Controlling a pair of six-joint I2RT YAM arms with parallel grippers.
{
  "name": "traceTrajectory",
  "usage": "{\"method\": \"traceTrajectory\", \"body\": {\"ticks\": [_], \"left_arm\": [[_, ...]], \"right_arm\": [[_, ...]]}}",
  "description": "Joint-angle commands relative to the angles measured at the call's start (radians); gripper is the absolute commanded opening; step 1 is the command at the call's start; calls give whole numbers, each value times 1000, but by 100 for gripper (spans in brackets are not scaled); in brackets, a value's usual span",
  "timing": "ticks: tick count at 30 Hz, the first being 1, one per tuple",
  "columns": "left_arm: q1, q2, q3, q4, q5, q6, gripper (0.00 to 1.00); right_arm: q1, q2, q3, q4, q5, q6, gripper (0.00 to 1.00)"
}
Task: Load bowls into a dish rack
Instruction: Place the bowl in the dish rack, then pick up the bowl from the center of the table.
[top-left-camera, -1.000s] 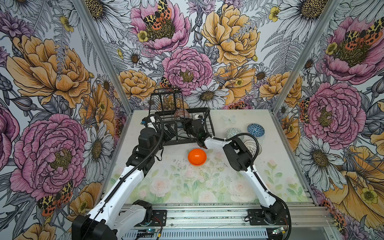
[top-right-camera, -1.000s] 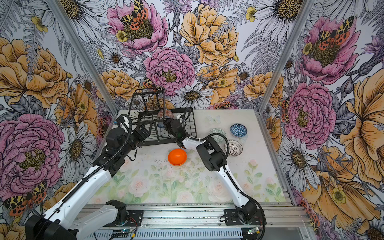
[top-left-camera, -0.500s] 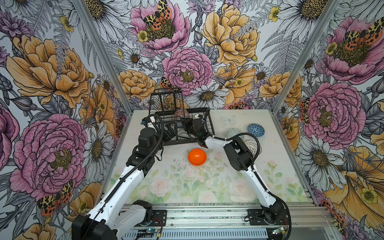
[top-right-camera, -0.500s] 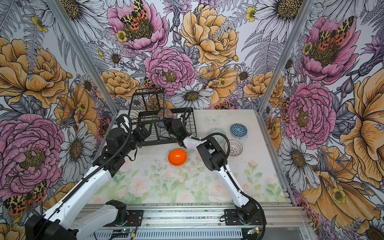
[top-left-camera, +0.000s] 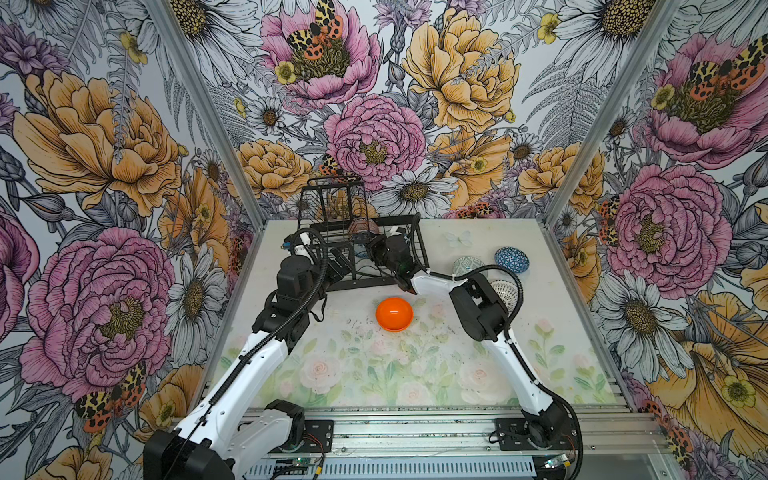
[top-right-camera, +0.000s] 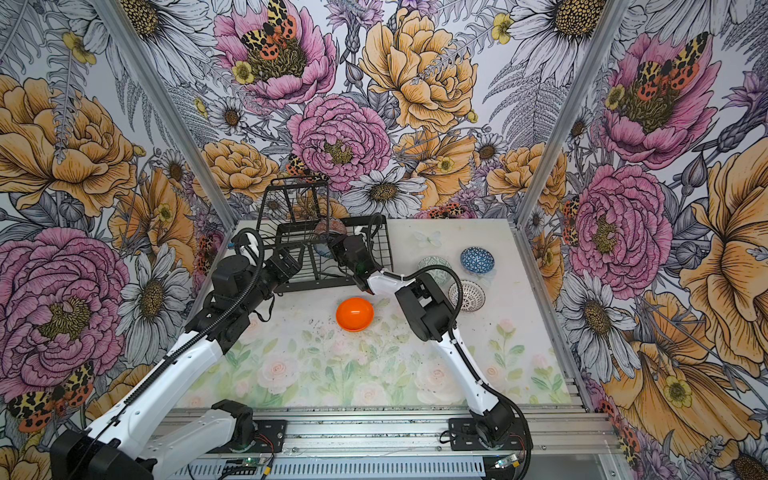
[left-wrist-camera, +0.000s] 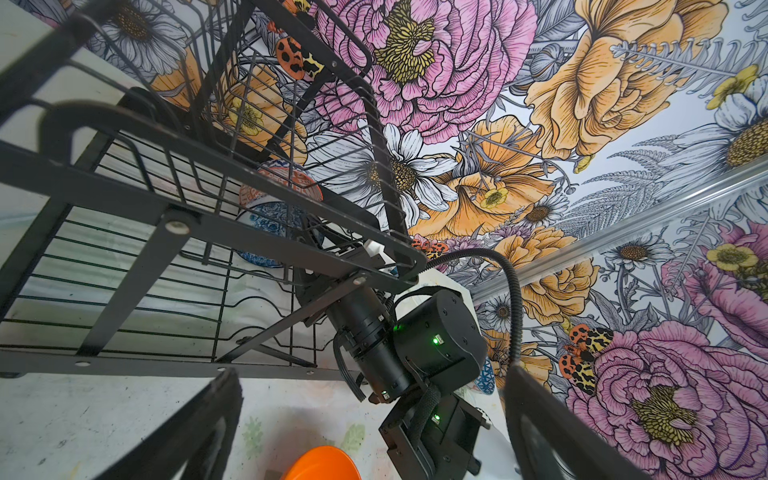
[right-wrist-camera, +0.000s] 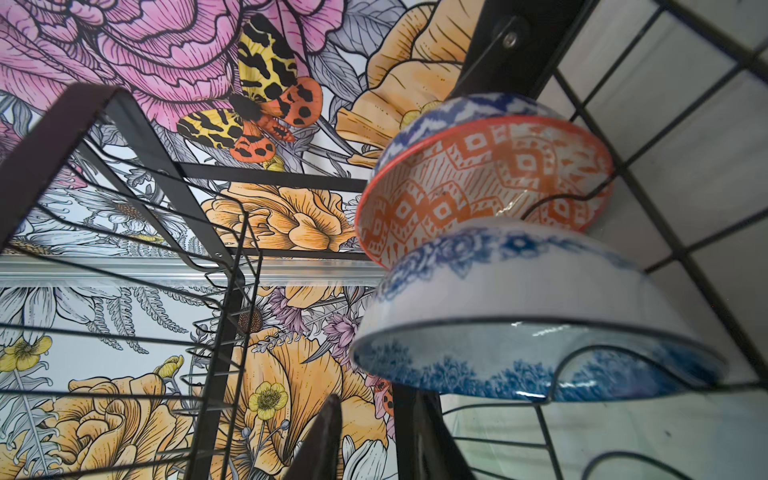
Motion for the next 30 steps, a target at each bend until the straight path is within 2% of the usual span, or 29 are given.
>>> {"method": "traceTrajectory", "body": {"ticks": [1,8,14,25,30], "left_arm": [[-6,-20,-12,10,-5,-8,99],[1,-22,-13,9,-5,-11,99],[2,-16,-7,2,4,-17,99],[-11,-9,16,-46,8,-30,99],[-36,-21,14,-90,11,-29,99]], "right_arm": [[-11,-83,-25,11,-12,-36,34],[-22,-132,-91,17,-12,-43,35],[-37,-197,-182,39,-20,-65,41],[-68,-379,-381,42,-39,-139,58],[-79,-494,-486,-2,-58,-213,69]]}}
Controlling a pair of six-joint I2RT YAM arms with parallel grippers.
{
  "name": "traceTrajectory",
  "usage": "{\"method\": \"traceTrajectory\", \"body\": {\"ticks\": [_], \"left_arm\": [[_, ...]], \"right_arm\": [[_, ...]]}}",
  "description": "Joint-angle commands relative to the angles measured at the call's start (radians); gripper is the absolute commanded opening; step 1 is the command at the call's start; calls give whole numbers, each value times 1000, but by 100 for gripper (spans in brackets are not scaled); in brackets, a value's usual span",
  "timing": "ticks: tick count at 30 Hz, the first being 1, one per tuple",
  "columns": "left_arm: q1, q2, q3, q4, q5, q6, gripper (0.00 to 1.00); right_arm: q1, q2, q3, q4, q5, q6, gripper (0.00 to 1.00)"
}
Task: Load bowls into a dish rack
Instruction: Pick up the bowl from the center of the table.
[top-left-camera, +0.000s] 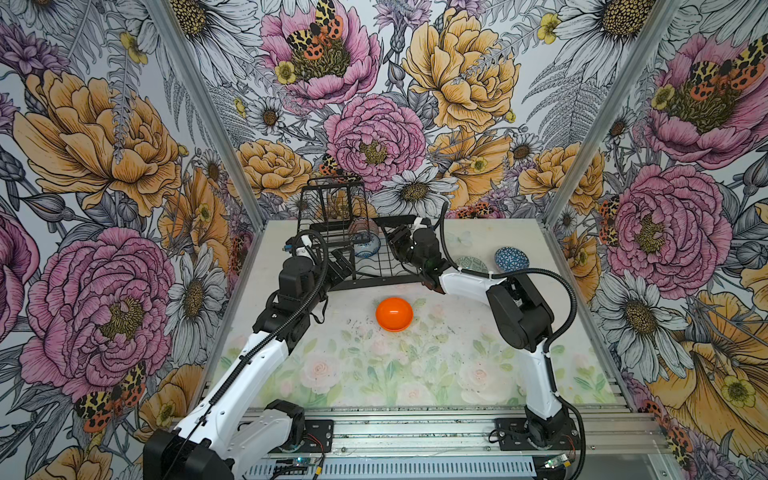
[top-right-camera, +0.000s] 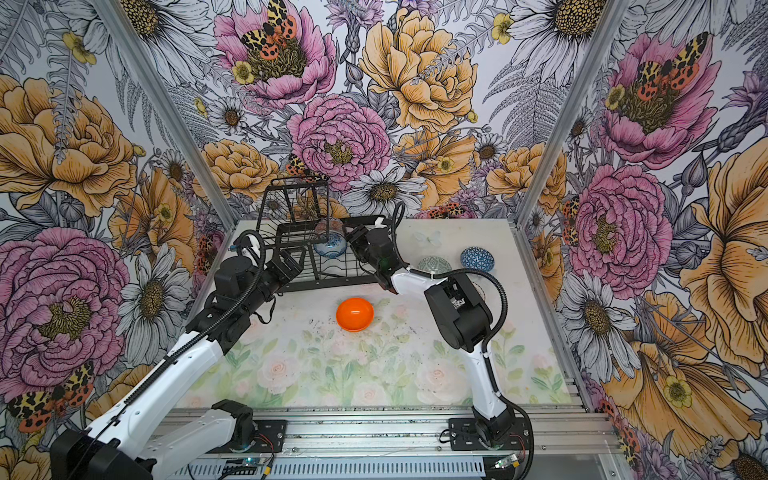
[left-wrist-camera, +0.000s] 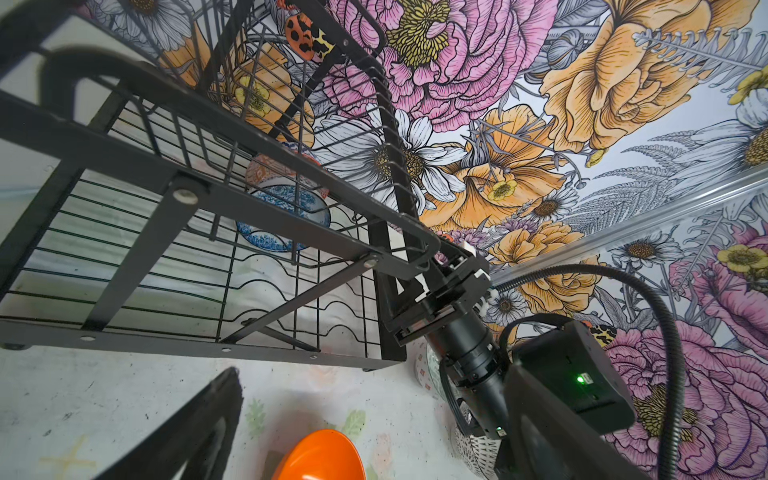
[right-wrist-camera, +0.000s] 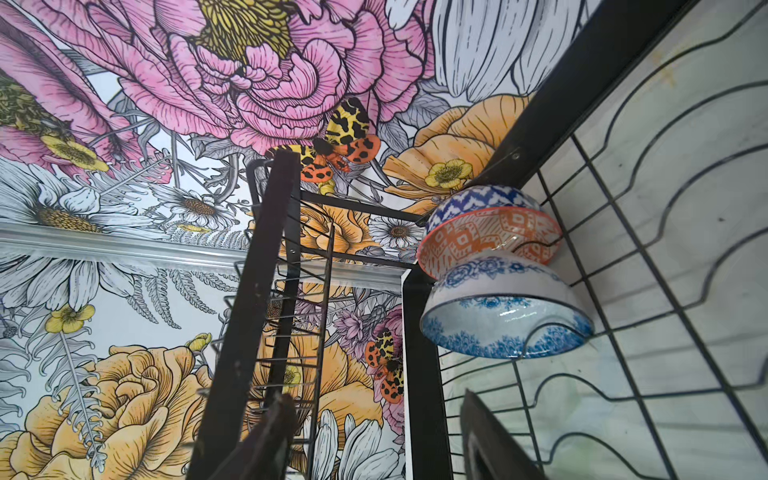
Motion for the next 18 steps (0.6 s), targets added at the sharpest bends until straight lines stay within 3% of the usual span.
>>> {"method": "traceTrajectory", "body": {"ticks": [1,4,12,14,18], "left_arm": [[-26,-19,22,-62,12,-2,99],[-59,-17,32,-103,5,-1,99],[-176,-23,-5,-143,-50,-42,99],[-201,-13,-19,-154,-55,-71,99],[-253,-18,-56,-162,-89,-124,99]], "right_arm": [[-9,-108,-64,-29,-24,-89,71],[-16,-196,-127,-98,-37,-159,81],[-17,-429,-203,-540,-21,-452,93],[-17,-481,-253,-569,-30,-502,99],[-9,-564,-363,-597,-54,-544,99]]}}
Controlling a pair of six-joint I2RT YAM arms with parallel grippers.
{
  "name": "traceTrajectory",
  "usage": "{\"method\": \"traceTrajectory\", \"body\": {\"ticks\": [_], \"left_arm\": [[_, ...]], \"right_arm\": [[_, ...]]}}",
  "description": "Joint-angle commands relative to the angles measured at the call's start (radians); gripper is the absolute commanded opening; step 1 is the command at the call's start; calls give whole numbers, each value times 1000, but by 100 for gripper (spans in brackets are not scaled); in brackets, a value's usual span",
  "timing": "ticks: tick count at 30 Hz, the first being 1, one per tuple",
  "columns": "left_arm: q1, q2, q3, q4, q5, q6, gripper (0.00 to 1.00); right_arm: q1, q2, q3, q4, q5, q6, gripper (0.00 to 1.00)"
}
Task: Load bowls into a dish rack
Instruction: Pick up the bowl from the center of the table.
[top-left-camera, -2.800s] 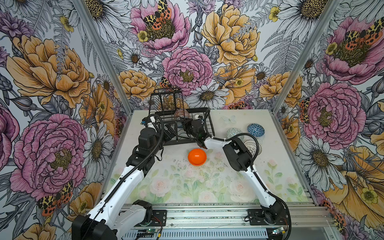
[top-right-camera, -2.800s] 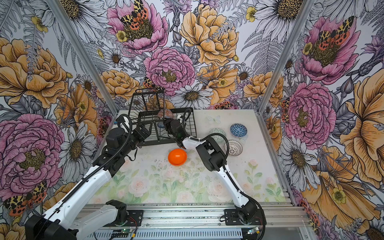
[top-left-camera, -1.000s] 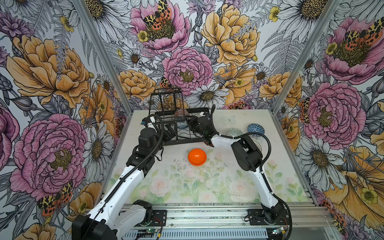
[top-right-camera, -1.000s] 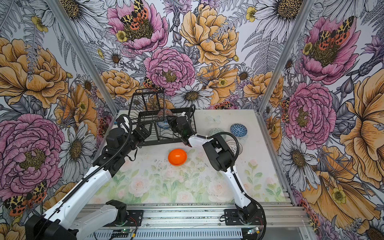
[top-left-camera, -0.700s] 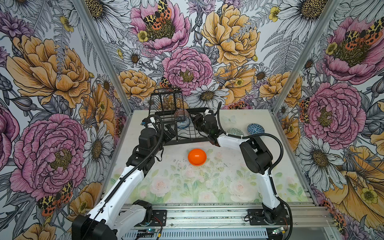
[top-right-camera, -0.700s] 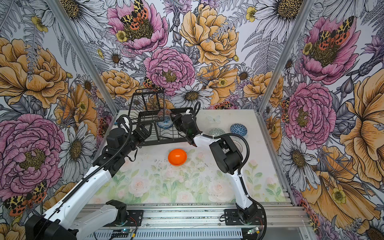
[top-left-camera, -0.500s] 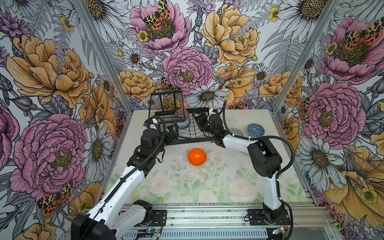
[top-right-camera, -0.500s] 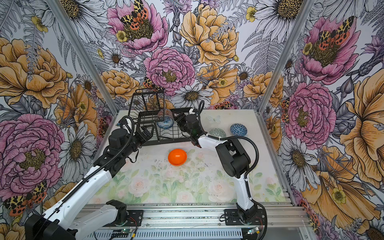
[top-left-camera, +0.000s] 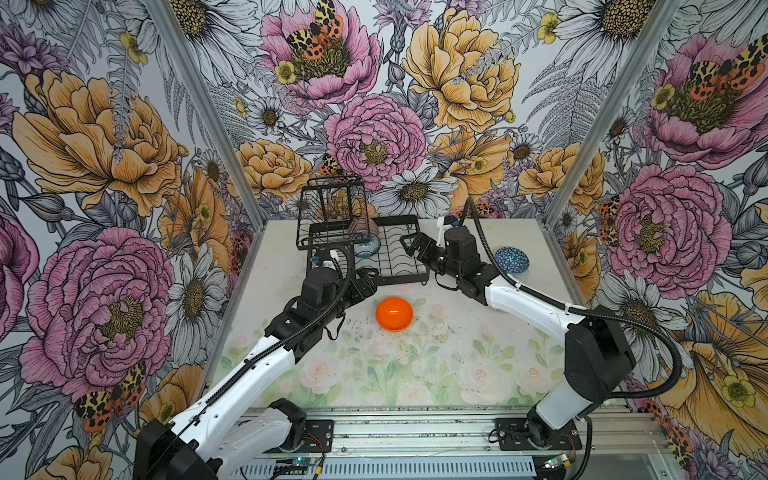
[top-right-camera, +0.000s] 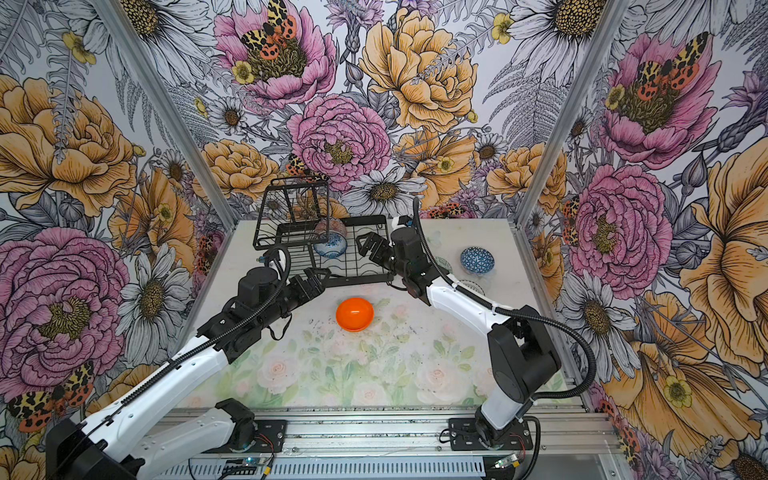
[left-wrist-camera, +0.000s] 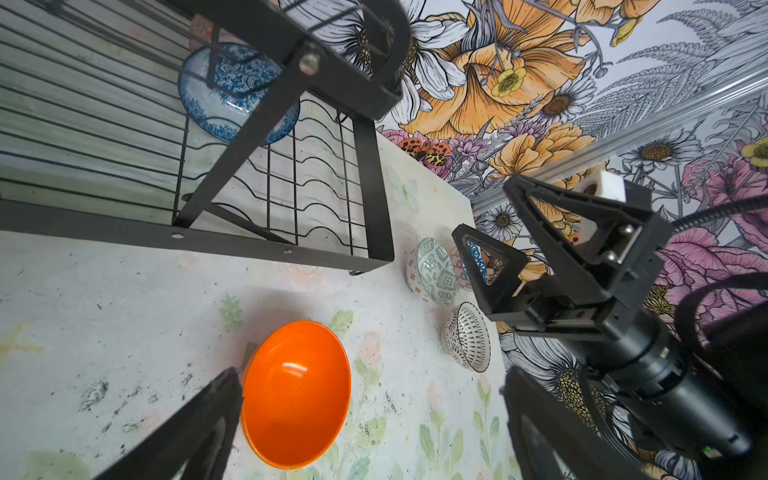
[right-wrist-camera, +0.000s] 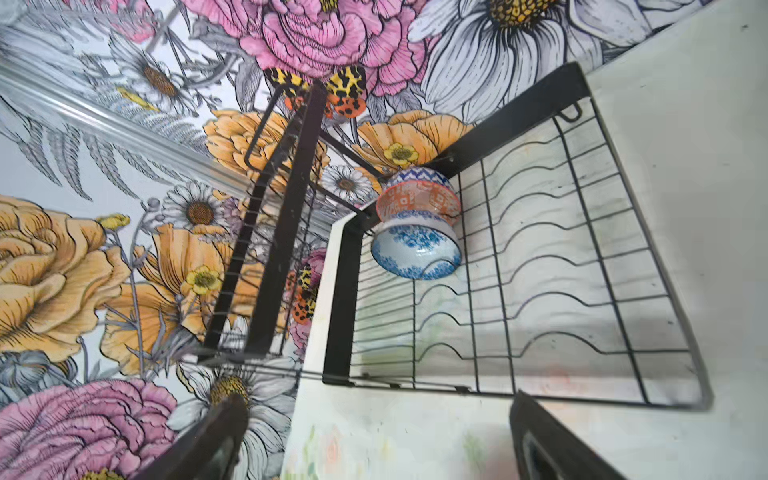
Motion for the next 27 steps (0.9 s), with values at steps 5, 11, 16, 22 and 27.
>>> {"method": "traceTrajectory", "body": {"ticks": [5,11,16,22,27], "left_arm": [[-48,-49,-122,-18,-58,-120,99],[-17,-157,-239,-11,-33,-174,99],[121,-275,-371,68,129,-235,99],[289,-302,-425,81,282,-264,99],[339,-272,-426,116,318,-262,99]], "right_arm": [[52,-72,-141,-136,-16,-118,99],[152,-19,-109,-195,36,-158,99],[197,46,-63,-223,39,-175,93],[254,99,15,-266,61,-230,87],[284,168,84,-310,79,-268,81]]}}
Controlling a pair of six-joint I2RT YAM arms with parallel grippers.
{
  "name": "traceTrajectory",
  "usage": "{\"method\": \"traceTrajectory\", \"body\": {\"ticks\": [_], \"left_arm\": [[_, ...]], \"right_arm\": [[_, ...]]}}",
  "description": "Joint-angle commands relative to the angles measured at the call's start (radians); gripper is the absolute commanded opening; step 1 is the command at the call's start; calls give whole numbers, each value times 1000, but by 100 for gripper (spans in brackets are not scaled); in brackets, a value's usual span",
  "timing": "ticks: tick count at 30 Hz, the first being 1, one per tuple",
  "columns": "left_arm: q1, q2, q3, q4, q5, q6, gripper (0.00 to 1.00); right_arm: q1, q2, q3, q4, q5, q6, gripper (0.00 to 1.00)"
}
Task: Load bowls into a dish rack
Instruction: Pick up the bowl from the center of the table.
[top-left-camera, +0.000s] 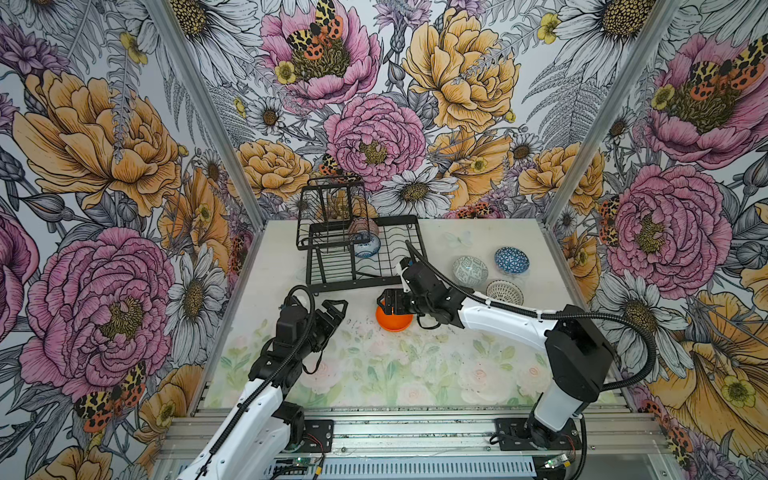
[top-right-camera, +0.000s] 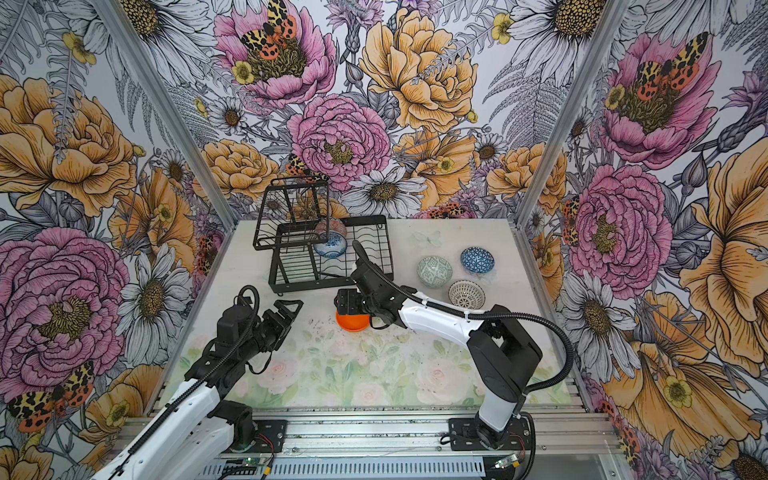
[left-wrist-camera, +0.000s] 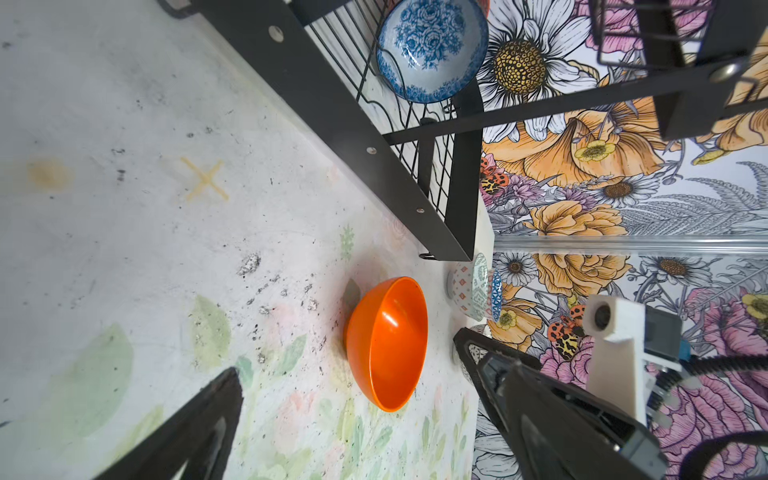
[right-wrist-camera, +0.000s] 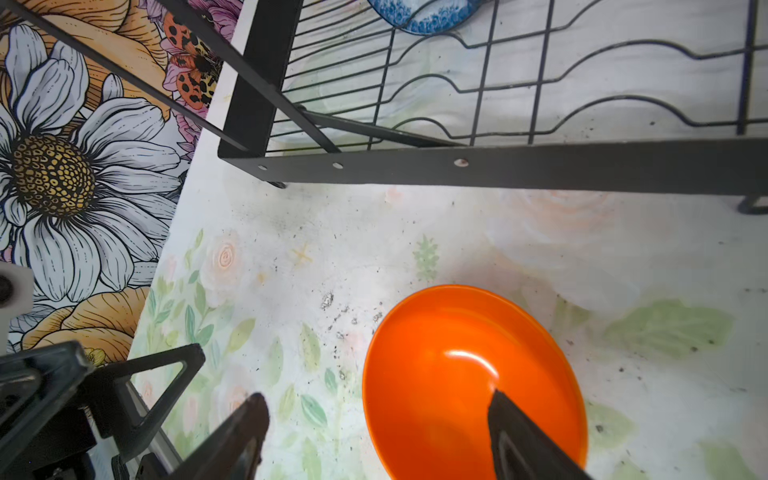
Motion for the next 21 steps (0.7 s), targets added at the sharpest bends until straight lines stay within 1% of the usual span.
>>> {"method": "traceTrajectory", "body": {"ticks": [1,3,7,14,21], "left_arm": [[23,23,-2,60,81,-9,99],[28,36,6,60,90,-2,99],[40,39,2,61,97,4,99],[53,49,-3,73,102,11,99],[52,44,-12,79,106,9,99]], "right_arm": [[25,58,59,-50,29,-47,81],[43,87,90,-65,40,-56,78],[68,146,146,-123,78,-72,71],[93,195,175,-166,110,-86,64],[100,258,209,-190,122,-85,53]]}}
